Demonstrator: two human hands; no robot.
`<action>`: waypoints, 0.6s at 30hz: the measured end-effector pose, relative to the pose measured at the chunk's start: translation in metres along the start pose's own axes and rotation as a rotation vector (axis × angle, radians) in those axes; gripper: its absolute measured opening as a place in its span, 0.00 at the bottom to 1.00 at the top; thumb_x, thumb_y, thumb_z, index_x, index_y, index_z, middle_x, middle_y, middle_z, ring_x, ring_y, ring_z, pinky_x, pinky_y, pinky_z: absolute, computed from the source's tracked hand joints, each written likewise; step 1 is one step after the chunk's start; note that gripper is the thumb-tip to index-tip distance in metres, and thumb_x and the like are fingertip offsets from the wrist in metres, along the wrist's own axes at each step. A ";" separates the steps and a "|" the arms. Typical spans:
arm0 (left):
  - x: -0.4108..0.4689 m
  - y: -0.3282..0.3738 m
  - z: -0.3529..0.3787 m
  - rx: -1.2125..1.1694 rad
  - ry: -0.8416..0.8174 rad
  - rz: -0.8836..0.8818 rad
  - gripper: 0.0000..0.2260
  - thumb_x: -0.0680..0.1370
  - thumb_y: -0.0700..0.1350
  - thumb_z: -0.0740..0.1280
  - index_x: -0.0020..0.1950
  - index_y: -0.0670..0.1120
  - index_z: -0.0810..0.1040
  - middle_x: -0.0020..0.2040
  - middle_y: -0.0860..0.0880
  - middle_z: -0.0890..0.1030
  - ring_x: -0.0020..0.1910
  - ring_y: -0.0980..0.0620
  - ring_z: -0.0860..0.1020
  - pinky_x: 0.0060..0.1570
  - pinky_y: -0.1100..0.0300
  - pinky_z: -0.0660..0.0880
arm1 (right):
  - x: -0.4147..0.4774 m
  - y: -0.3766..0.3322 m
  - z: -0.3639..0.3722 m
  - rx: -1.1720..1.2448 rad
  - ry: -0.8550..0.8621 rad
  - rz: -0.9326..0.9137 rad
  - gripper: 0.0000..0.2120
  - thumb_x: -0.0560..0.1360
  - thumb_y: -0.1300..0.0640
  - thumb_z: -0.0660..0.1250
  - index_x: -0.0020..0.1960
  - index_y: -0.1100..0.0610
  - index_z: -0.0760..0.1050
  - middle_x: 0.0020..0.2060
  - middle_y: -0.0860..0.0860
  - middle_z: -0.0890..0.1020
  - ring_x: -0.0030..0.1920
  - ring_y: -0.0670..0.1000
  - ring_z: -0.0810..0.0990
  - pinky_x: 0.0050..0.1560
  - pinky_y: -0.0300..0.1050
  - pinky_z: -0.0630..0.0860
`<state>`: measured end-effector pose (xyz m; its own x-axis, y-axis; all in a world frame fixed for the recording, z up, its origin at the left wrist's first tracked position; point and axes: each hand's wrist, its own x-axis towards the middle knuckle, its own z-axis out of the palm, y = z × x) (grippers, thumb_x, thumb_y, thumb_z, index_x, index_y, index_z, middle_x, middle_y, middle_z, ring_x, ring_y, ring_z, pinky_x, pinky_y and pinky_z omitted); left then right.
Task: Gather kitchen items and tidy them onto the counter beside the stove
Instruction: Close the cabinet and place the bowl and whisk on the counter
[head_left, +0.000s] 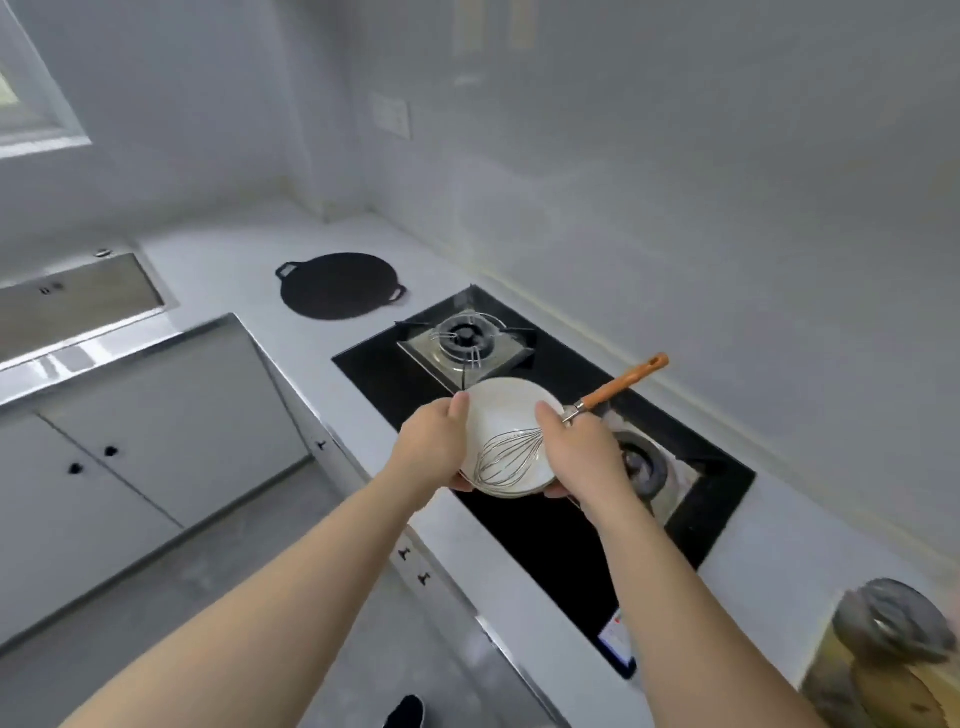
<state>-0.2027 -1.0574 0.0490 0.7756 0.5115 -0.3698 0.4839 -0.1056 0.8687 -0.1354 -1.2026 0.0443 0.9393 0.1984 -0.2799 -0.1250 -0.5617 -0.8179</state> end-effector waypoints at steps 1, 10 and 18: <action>0.009 -0.008 -0.021 -0.012 0.034 -0.012 0.17 0.84 0.55 0.52 0.58 0.48 0.76 0.51 0.44 0.78 0.43 0.40 0.83 0.33 0.46 0.83 | 0.005 -0.012 0.023 0.004 -0.034 -0.006 0.18 0.79 0.42 0.60 0.50 0.57 0.76 0.41 0.50 0.81 0.39 0.51 0.81 0.35 0.52 0.84; 0.111 -0.030 -0.155 -0.018 0.034 0.016 0.19 0.84 0.55 0.52 0.57 0.46 0.78 0.50 0.42 0.79 0.41 0.42 0.82 0.32 0.48 0.83 | 0.062 -0.095 0.155 0.236 -0.007 -0.092 0.08 0.73 0.53 0.74 0.48 0.53 0.77 0.45 0.49 0.83 0.49 0.50 0.82 0.46 0.44 0.77; 0.194 -0.035 -0.260 0.036 0.015 -0.024 0.18 0.84 0.55 0.51 0.57 0.48 0.76 0.50 0.41 0.79 0.36 0.39 0.83 0.32 0.46 0.83 | 0.101 -0.174 0.235 0.553 0.097 -0.044 0.14 0.75 0.46 0.71 0.54 0.55 0.77 0.44 0.47 0.81 0.45 0.46 0.79 0.52 0.46 0.76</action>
<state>-0.1745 -0.7326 0.0330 0.7574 0.5272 -0.3852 0.5170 -0.1240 0.8469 -0.0936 -0.8964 0.0400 0.9694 0.1225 -0.2129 -0.2089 -0.0451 -0.9769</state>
